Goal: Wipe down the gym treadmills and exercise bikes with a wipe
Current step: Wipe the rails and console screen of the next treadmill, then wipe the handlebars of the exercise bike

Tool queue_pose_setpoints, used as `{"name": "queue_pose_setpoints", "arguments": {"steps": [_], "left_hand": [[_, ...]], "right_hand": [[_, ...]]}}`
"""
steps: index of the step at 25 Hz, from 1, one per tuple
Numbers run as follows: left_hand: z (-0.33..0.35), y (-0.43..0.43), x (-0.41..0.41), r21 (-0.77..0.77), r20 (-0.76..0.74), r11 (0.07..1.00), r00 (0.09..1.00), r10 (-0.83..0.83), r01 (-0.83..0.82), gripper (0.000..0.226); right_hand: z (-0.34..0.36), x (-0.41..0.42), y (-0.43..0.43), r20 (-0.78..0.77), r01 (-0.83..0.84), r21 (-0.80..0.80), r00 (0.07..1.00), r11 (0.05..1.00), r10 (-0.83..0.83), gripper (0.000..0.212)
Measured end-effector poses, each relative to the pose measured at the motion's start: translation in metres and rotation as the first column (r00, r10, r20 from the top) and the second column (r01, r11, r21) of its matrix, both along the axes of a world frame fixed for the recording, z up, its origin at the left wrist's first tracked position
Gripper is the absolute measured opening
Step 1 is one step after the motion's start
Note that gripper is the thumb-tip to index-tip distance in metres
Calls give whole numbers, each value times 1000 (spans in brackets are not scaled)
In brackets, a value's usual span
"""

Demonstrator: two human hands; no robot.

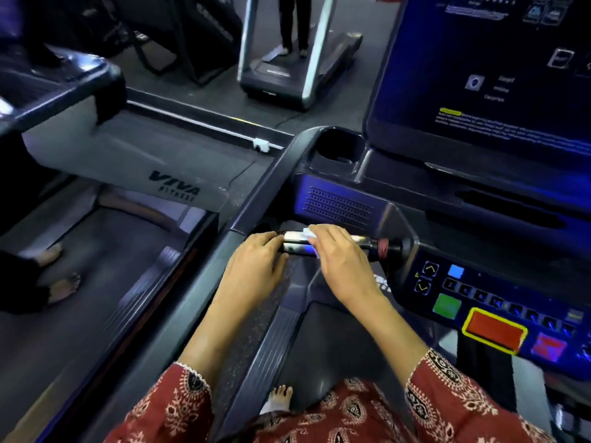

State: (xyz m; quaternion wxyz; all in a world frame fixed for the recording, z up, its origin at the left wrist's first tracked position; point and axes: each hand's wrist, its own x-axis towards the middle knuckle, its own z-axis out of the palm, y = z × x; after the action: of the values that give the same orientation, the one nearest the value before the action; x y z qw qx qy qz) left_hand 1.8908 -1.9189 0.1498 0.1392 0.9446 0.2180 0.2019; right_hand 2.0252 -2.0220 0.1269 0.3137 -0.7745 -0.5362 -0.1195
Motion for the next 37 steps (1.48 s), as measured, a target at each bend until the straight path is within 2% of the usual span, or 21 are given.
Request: {"name": "queue_pose_setpoints", "arguments": {"steps": [3,6,9,11,13,16,17,19,21,25,31,34,37], "left_hand": [[2,-24,-19,59,-35,989,989,140,-138,30],[5,-58,-55,62,-65,933,931,358,-354,32],[7,-98,-111,55,-99,847,841,531,-528,34],[9,-146,-173,58,-150,704,691,707,-708,33],[8,-199,-233,69,-183,518,500,846,-852,31],[10,-278,-299,22,-175,227,220,960,-974,29],[12,-305,-317,-2,-150,98,97,984,-995,29],[12,-358,-352,-37,-131,-106,-100,986,-994,33],[11,-407,-383,-54,-121,-258,-250,961,-965,34],[10,-491,-444,-87,-165,-484,-466,869,-871,36],[16,-596,-576,-35,-215,-649,-629,747,-760,39],[23,-634,-633,13,-222,-692,-677,702,-722,40],[25,-668,-690,-5,-246,-751,-727,641,-660,41]], "right_hand": [[1,-6,6,8,-185,-19,983,983,185,22],[10,-23,12,2,-426,-25,904,904,427,20],[22,-59,18,-28,-617,-17,787,787,616,35],[30,-117,8,-107,-763,-21,644,646,757,43],[34,-182,-8,-191,-871,-59,490,488,851,35],[36,-277,-41,-171,-964,-72,264,255,949,27],[36,-310,-57,-156,-985,-69,170,161,973,26],[36,-371,-93,-145,-996,-88,5,-8,989,26],[37,-428,-131,-150,-980,-106,-149,-166,977,27],[29,-535,-203,-171,-907,-147,-370,-395,913,28],[34,-706,-313,-175,-799,-157,-556,-581,812,29],[40,-776,-350,-184,-767,-159,-596,-622,782,27],[39,-842,-384,-198,-724,-171,-639,-669,743,28]]}}
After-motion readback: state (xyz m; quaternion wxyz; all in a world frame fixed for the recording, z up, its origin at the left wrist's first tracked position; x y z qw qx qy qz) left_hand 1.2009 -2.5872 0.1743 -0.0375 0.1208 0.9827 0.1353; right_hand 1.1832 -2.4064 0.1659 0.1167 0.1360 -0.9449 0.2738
